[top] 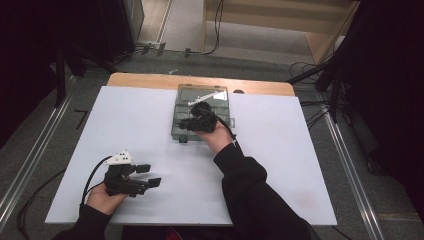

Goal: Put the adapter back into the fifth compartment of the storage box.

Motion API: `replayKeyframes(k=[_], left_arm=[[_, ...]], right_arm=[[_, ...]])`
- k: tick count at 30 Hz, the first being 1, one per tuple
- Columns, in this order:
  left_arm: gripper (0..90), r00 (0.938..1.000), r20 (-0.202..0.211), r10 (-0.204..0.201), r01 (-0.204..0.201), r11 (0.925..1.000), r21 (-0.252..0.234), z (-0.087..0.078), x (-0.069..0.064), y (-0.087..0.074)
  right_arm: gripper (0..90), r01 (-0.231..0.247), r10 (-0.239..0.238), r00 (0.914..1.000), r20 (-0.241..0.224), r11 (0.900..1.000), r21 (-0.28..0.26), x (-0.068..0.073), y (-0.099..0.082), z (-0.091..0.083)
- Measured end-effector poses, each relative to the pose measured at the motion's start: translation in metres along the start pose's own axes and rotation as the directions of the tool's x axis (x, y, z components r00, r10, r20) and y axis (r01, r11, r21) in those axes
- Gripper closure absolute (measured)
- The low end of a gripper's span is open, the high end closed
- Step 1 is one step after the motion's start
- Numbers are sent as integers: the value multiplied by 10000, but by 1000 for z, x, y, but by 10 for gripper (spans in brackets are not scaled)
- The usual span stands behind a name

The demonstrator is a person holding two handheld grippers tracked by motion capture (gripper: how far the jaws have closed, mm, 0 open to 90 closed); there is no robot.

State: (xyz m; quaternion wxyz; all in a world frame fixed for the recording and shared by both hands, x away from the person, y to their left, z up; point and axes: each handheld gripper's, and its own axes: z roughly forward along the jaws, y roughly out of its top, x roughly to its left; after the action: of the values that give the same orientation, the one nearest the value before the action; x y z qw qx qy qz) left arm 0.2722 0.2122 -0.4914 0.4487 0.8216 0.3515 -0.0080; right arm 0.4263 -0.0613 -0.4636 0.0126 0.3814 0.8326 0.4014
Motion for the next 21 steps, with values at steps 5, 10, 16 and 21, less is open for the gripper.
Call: replayKeyframes(k=[5,10,16,21], left_arm=[[262,10000,-25,39,-39,10000,63,0,0,0],[262,10000,-11,-5,5,10000,4,-1,0,0],[263,9996,-232,127,-127,9999,-4,-1,-2,2],[263,9998,-190,80,-79,10000,13,1,-3,5]], right_arm=[[742,23,-24,10000,50,10000,45,1,-1,6],[664,110,-110,9999,38,9999,20,1,-2,9],[541,-104,97,9996,-269,9996,-254,-2,-2,-2],[490,-296,272,9975,-658,9990,-349,-4,-4,-14]])
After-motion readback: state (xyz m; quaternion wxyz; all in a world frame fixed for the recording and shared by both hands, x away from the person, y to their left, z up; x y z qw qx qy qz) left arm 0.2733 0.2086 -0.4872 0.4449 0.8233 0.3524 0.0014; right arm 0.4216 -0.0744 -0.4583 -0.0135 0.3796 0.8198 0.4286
